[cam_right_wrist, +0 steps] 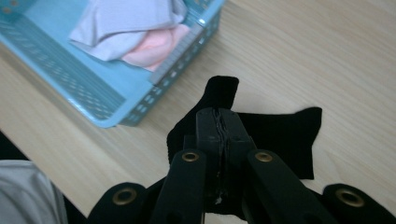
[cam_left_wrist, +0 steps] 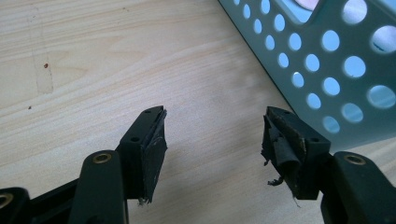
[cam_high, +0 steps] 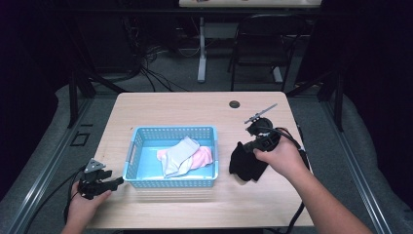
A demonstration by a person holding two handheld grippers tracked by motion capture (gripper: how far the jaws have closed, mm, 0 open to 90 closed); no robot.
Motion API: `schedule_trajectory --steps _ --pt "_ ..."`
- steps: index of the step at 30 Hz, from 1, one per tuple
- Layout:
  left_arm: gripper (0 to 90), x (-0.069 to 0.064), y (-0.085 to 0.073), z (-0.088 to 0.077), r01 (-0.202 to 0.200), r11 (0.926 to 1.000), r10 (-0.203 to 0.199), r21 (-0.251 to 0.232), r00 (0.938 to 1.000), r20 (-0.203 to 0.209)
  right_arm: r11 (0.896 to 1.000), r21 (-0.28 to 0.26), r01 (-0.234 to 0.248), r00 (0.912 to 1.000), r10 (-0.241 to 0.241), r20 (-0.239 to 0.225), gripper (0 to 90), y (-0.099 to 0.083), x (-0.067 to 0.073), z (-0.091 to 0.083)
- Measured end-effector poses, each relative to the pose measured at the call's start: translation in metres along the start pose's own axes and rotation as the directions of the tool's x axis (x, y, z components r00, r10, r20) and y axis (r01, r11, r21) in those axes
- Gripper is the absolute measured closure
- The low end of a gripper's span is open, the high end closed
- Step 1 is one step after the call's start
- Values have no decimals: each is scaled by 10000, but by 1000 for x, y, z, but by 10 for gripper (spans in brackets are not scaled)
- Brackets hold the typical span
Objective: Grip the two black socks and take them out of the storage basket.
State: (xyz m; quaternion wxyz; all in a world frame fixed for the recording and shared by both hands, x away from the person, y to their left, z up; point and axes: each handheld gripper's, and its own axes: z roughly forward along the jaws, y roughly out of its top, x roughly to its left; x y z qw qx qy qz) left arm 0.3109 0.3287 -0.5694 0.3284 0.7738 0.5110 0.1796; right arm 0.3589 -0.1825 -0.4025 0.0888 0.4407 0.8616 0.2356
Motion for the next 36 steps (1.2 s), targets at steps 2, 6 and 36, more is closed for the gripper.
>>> schedule_trajectory --steps 2,6,36 --pt "393 0 0 0 -1 10000 1 -10 10000 -20 9996 66 -263 9996 263 55 886 -4 -10 6" --pt "393 0 0 0 15 10000 -15 8 10000 -17 9966 140 -810 9962 805 331 887 -11 -28 18" --pt "393 2 0 3 91 9999 -91 108 10000 -21 9757 604 -2104 9760 2061 703 879 -24 -73 67"
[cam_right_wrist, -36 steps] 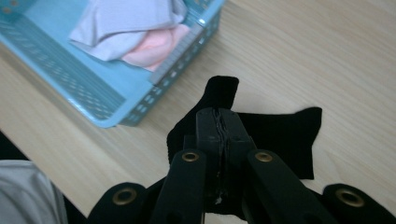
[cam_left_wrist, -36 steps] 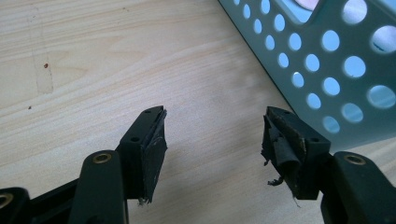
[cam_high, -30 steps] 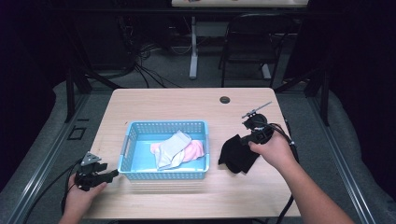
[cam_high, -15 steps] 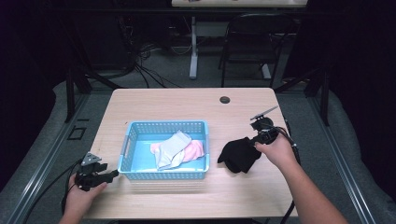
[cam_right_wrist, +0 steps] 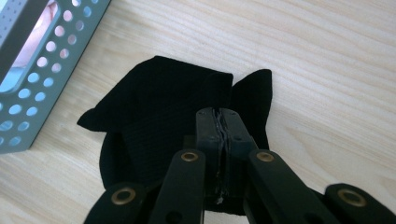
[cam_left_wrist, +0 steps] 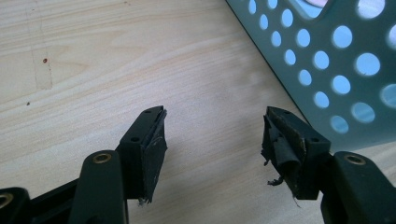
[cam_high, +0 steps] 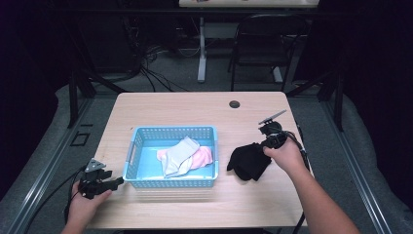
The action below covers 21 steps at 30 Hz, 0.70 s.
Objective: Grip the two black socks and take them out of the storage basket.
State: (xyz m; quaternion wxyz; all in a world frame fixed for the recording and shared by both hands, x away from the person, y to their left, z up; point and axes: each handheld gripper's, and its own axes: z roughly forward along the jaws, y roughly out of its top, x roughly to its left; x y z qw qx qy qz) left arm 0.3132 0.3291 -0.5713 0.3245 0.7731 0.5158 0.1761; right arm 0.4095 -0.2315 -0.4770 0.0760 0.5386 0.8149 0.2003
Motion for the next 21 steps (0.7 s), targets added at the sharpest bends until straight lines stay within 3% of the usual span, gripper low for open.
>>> schedule_trajectory --steps 9,14,21 --pt "393 0 0 0 -18 10000 18 -3 10000 7 9999 56 -102 9999 102 75 872 2 -5 3" --pt "393 0 0 -1 -18 10000 18 -8 10000 -10 9999 -2 -167 9998 167 84 798 2 -6 4" --pt "393 0 -1 -2 -7 10000 7 -60 10000 1 9998 -95 -157 9997 159 169 792 1 -5 1"
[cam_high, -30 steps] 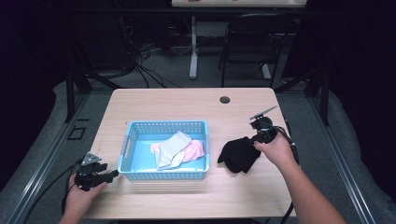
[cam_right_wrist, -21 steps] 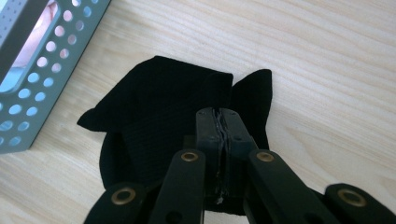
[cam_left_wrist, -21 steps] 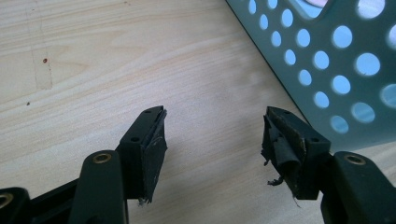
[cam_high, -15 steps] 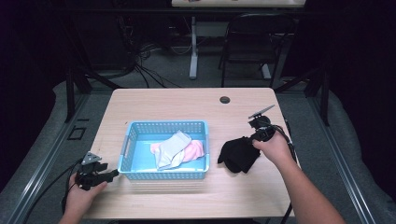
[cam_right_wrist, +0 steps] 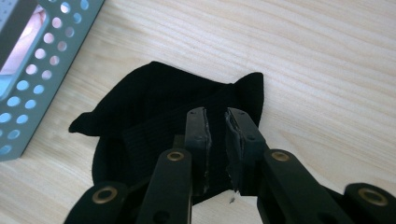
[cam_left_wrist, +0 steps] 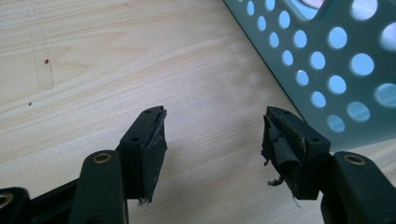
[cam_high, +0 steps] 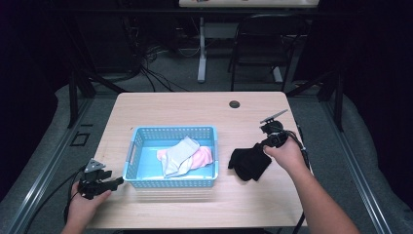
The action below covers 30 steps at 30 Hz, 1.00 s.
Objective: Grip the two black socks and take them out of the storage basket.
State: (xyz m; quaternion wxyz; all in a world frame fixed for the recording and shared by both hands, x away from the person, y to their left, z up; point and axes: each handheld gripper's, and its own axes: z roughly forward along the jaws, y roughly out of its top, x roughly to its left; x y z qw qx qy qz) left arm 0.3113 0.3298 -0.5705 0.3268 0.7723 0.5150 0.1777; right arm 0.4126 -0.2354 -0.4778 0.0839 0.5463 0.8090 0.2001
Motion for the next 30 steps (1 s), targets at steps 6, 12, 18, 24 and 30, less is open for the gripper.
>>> schedule_trajectory --steps 6,12,18,24,30 --pt "393 -1 0 0 2 10000 -2 -40 10000 -6 9999 -117 56 10000 -57 -53 791 -1 3 -3" --pt "393 -1 0 0 1 10000 -1 -20 10000 -8 9997 -221 57 9999 -60 -132 788 -2 5 -5" --pt "393 -1 0 -1 -12 10000 12 -19 10000 -15 9993 -309 214 9995 -221 -226 770 -6 10 -12" --pt "393 -1 -1 -1 -56 10000 56 -3 10000 -11 9979 -585 278 9988 -301 -389 740 -11 16 -21" --pt "393 -2 -1 -2 -38 10000 38 -59 10000 -8 9950 -900 426 9977 -472 -496 696 -18 26 -30"
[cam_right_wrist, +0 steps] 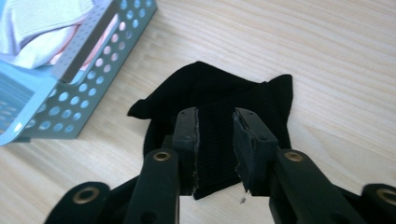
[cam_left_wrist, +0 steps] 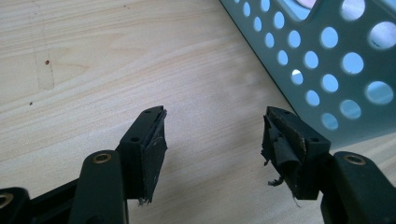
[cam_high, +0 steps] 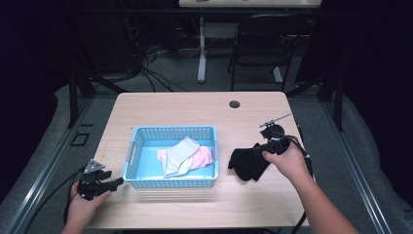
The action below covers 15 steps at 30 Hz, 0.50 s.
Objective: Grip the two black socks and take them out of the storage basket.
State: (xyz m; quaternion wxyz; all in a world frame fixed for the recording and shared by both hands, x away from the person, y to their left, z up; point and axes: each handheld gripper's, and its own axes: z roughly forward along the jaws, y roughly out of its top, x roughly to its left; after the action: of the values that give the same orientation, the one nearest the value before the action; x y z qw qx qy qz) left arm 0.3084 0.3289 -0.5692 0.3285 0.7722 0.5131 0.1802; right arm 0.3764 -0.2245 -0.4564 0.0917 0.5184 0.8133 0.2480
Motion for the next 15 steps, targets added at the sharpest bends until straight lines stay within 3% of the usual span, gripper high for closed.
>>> schedule_trajectory --steps 5,15 --pt "393 0 0 1 -20 10000 20 43 10000 6 9988 -465 167 9993 -183 -326 644 -10 11 -2" --pt "391 1 0 1 -24 10000 24 70 10000 -13 9875 -1335 842 9963 -861 -84 488 -33 28 4"
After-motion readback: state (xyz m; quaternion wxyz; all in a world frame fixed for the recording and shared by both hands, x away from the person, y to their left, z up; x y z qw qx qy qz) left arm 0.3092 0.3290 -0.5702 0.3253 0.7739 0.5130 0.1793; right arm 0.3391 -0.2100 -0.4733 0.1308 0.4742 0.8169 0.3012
